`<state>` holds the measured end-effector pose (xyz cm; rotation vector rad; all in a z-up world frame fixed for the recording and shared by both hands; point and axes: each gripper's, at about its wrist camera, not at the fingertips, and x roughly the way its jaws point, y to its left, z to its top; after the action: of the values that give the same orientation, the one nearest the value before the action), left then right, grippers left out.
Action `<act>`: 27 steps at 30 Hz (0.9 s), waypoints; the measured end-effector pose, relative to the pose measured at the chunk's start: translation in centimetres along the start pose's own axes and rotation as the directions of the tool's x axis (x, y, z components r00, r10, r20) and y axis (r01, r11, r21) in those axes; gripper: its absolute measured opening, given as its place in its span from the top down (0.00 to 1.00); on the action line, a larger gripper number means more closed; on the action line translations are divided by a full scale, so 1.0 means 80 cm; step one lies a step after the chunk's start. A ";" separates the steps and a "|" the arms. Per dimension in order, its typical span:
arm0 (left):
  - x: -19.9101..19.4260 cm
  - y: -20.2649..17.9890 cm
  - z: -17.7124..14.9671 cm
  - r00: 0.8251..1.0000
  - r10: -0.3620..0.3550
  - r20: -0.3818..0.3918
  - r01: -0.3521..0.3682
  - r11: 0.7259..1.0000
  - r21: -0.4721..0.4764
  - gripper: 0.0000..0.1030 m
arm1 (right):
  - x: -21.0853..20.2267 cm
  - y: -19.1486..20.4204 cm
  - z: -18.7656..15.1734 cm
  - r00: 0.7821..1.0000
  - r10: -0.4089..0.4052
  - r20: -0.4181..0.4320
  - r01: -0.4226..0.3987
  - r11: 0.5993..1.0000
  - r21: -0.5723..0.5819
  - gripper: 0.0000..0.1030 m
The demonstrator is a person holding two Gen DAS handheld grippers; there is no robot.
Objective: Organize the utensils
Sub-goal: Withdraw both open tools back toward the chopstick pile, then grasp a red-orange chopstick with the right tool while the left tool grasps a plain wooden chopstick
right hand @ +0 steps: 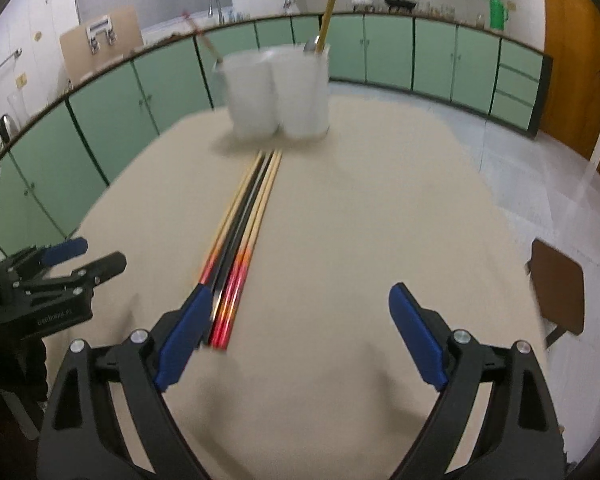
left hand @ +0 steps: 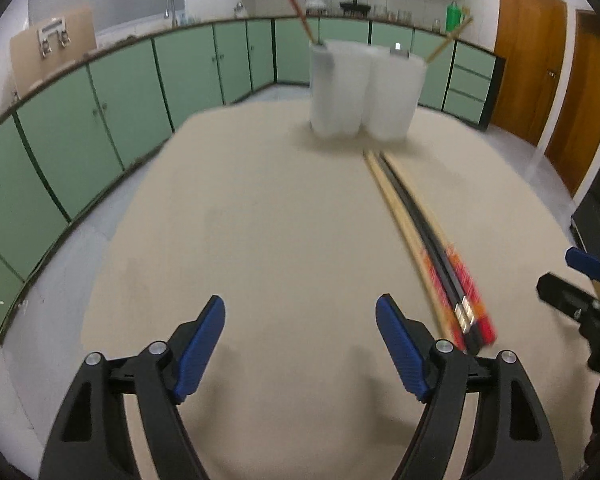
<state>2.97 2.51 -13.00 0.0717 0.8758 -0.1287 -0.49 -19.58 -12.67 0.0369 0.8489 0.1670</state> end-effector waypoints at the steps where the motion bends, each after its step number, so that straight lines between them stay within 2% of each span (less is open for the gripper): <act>1: 0.001 0.001 -0.005 1.000 -0.001 -0.011 0.001 1.000 -0.002 0.26 | 0.004 0.004 -0.007 1.000 -0.005 -0.013 0.005 1.000 -0.006 0.15; 10: -0.001 0.000 -0.019 1.000 -0.012 -0.027 0.012 1.000 0.001 0.25 | 0.026 0.022 -0.023 0.996 -0.013 -0.083 0.009 0.999 -0.044 0.29; 14: -0.002 -0.004 -0.018 1.000 -0.018 -0.025 0.018 1.000 0.007 0.24 | 0.028 0.026 -0.027 0.997 -0.036 -0.076 0.031 0.997 -0.065 0.31; 17: -0.002 -0.004 -0.017 0.999 -0.018 -0.027 0.018 1.000 0.006 0.24 | 0.026 0.020 -0.025 0.992 -0.100 -0.071 0.095 0.992 -0.079 0.33; 20: -0.001 -0.004 -0.018 0.999 -0.018 -0.030 0.018 1.000 0.002 0.24 | 0.020 0.011 -0.024 0.995 -0.074 -0.068 0.070 0.996 -0.057 0.36; 22: 0.000 -0.005 -0.018 0.999 -0.020 -0.033 0.020 1.000 0.000 0.24 | 0.022 0.011 -0.025 0.997 -0.040 -0.072 0.037 0.998 -0.051 0.40; 23: 0.000 -0.005 -0.018 0.999 -0.021 -0.035 0.021 1.000 0.001 0.24 | 0.023 0.013 -0.026 0.997 -0.030 -0.077 0.026 0.998 -0.049 0.46; 25: 0.000 -0.006 -0.019 0.999 -0.023 -0.039 0.023 1.000 0.002 0.24 | 0.025 0.018 -0.027 0.997 -0.029 -0.073 0.025 0.998 -0.055 0.52; 27: -0.001 -0.008 -0.020 0.999 -0.027 -0.041 0.028 1.000 0.005 0.24 | 0.024 0.025 -0.029 0.997 -0.026 -0.067 0.021 0.997 -0.073 0.67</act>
<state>1.62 2.05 -13.97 0.0674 0.9171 -0.1556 -1.22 -17.41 -15.43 -0.0469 0.9098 0.1772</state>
